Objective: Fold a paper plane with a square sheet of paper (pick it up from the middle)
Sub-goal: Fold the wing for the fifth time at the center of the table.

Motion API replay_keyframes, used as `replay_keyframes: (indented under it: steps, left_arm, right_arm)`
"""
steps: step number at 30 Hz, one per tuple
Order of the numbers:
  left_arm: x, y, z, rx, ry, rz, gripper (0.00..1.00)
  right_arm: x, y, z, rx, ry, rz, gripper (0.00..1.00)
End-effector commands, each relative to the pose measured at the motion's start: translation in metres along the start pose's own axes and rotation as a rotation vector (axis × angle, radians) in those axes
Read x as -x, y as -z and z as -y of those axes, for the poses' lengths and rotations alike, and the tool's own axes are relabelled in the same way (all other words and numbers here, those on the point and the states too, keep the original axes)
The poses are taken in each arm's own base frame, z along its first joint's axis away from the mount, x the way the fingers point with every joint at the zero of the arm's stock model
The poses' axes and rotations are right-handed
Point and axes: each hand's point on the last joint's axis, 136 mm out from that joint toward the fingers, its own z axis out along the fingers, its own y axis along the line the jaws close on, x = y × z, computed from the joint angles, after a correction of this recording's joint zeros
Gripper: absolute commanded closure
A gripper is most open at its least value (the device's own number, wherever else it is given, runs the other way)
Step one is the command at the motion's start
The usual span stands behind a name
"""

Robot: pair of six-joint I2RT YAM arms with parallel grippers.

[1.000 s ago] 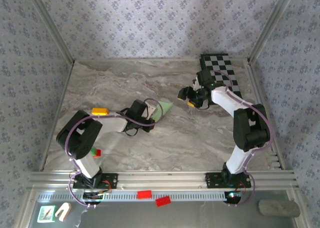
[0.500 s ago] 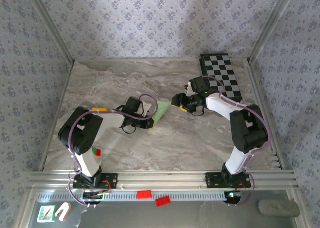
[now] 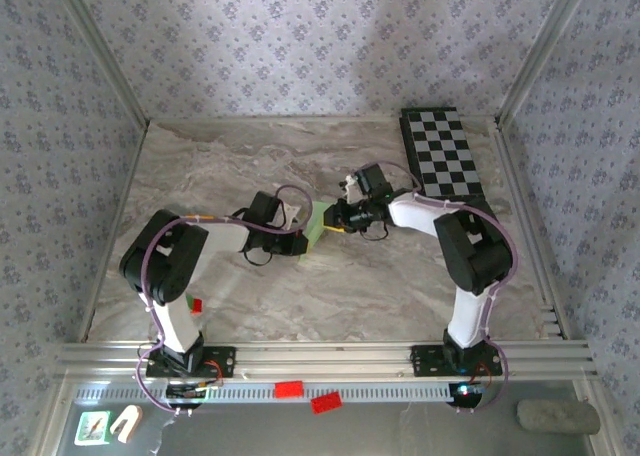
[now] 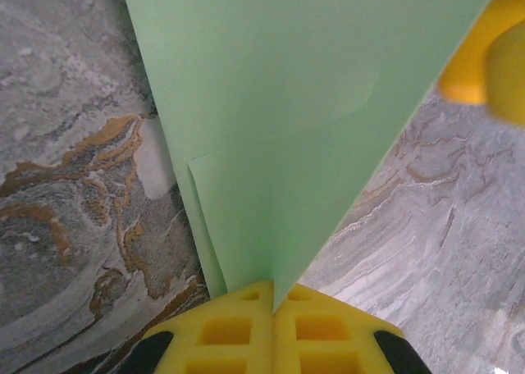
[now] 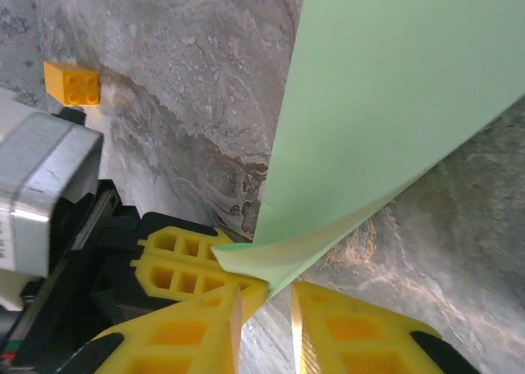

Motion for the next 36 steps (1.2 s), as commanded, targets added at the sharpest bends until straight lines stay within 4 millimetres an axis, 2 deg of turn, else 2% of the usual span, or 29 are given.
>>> replay_keyframes:
  steps: [1, 13, 20, 21, 23, 36]
  left_arm:
    - [-0.027, -0.007, -0.024, 0.076, 0.105, -0.093, 0.96]
    - [-0.028, -0.008, -0.025, 0.074, 0.107, -0.088, 0.90]
    - [-0.027, -0.008, -0.024, 0.066, 0.106, -0.086, 0.81]
    - [-0.026, -0.007, -0.023, 0.064, 0.104, -0.084, 0.80]
    - [-0.026, -0.008, -0.023, 0.062, 0.104, -0.082, 0.79]
    - [-0.033, -0.011, -0.030, 0.080, 0.124, -0.101, 0.87]
  right_arm:
    - [0.001, -0.010, -0.007, 0.044, 0.020, -0.014, 0.78]
    - [-0.001, -0.033, -0.016, 0.088, 0.049, -0.071, 0.77]
    - [-0.005, -0.038, -0.009, 0.072, 0.040, -0.085, 0.76]
    - [0.004, -0.036, -0.018, 0.082, 0.057, -0.069, 0.76]
    - [0.004, -0.037, -0.017, 0.079, 0.056, -0.073, 0.75]
    - [0.002, -0.041, -0.003, 0.021, 0.029, -0.091, 0.73]
